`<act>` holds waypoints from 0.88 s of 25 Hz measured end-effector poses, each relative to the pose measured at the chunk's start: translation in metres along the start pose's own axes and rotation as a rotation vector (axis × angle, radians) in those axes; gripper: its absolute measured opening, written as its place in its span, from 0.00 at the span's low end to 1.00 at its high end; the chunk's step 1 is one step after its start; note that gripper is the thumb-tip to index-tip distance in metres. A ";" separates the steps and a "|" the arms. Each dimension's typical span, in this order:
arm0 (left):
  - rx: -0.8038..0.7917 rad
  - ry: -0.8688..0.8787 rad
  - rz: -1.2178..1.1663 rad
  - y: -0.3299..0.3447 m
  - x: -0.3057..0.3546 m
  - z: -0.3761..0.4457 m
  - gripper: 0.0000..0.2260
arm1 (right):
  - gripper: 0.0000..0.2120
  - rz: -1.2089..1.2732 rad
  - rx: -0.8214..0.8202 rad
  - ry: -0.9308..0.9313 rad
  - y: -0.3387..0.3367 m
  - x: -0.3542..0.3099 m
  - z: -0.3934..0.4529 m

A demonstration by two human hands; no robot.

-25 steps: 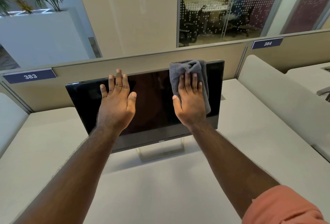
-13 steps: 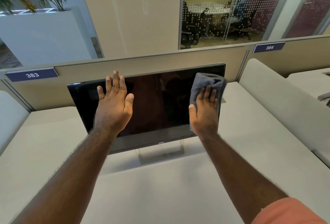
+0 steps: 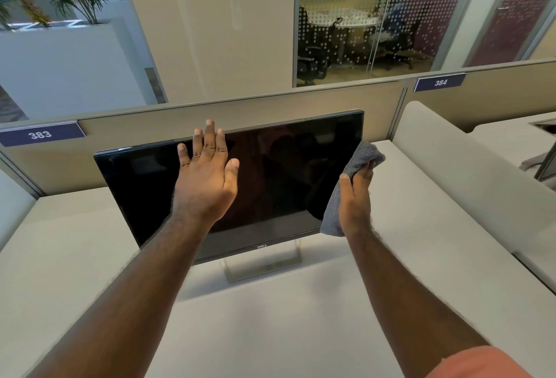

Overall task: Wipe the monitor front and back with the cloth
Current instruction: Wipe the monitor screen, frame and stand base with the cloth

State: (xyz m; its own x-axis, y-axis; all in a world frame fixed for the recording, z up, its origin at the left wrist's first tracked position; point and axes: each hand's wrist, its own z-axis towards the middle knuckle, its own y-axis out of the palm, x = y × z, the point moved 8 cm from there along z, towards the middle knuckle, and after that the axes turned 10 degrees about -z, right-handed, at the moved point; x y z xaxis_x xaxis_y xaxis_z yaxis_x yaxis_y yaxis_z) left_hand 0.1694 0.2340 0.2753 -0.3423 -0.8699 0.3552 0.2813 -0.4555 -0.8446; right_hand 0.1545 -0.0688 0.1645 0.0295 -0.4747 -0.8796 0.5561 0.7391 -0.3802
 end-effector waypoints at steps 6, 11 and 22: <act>-0.079 0.033 0.004 0.019 0.035 0.012 0.29 | 0.28 -0.166 0.080 0.054 -0.013 -0.032 0.028; -0.091 0.025 0.027 0.020 0.039 0.015 0.28 | 0.22 0.179 0.022 0.088 -0.045 -0.049 0.069; -0.094 0.031 0.045 0.023 0.054 0.024 0.27 | 0.18 -0.191 -0.481 0.453 -0.026 0.086 0.008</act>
State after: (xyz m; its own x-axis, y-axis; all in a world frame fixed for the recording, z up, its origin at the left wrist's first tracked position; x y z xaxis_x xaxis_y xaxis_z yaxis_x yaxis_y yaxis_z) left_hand 0.1791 0.1715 0.2846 -0.3593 -0.8822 0.3045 0.2122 -0.3949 -0.8939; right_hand 0.1493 -0.1330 0.1009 -0.4406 -0.4491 -0.7773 0.0830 0.8418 -0.5334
